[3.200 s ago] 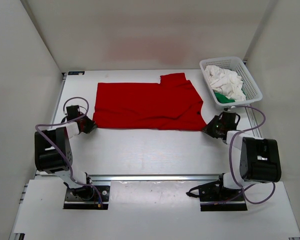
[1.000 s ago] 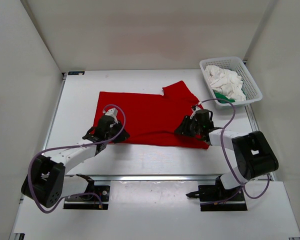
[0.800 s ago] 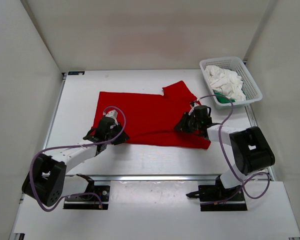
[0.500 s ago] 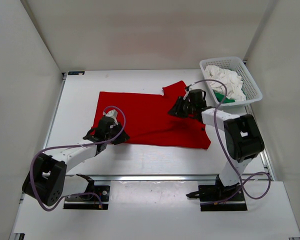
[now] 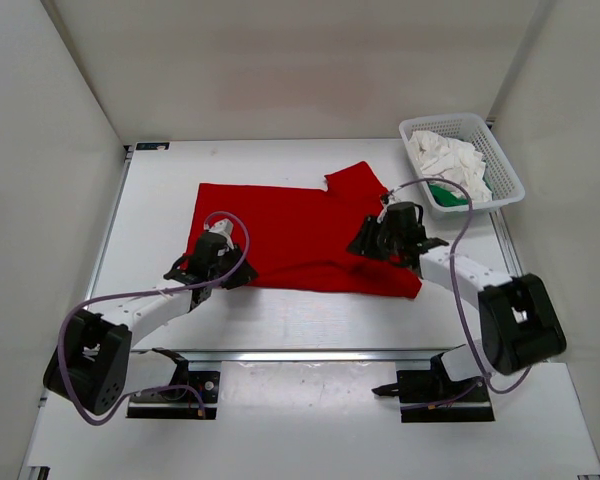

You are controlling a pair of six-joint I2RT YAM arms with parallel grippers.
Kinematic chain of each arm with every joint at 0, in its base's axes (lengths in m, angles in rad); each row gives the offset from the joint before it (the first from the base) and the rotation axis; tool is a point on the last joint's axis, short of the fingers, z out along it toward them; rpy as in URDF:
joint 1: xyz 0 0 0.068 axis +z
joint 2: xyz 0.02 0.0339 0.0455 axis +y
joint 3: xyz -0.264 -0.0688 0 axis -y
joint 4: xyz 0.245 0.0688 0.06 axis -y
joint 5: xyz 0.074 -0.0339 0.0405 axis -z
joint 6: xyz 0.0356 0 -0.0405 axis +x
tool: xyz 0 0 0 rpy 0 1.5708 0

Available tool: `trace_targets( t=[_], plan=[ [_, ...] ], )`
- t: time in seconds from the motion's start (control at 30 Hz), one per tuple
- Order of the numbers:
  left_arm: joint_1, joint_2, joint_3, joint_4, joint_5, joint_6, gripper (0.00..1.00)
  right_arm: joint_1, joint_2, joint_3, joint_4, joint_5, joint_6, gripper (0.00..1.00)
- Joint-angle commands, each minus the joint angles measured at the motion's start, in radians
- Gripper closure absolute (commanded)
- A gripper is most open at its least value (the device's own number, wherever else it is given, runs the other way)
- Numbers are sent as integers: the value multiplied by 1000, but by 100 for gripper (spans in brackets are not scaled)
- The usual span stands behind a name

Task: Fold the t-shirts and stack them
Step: Fold the flattened tshirt in 1/3 of the way

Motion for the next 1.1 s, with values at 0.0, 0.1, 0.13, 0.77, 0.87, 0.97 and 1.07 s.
trace_targets(
  t=[0.0, 0.1, 0.13, 0.77, 0.87, 0.97, 1.07],
  plan=[
    [-2, -42, 26, -9, -8, 15, 71, 20, -138, -112, -5, 106, -20, 66],
    [-14, -36, 15, 5, -11, 6, 70, 12, -173, -200, 50, 69, 12, 64],
    [-17, -30, 14, 13, -8, 6, 71, 7, -172, -203, 58, 46, 14, 63],
    [0, -35, -3, 16, 6, 6, 70, -11, 69, -133, 231, -112, 26, 71],
    [6, -30, -2, 23, 5, 6, 70, -6, 80, -96, 208, -109, 30, 82],
    [1, -21, 1, 25, 12, -3, 70, -5, 112, -38, 170, -109, 27, 92],
    [-2, -21, 1, 36, 14, -5, 70, -6, 167, 40, 101, -97, 14, 94]
  ],
)
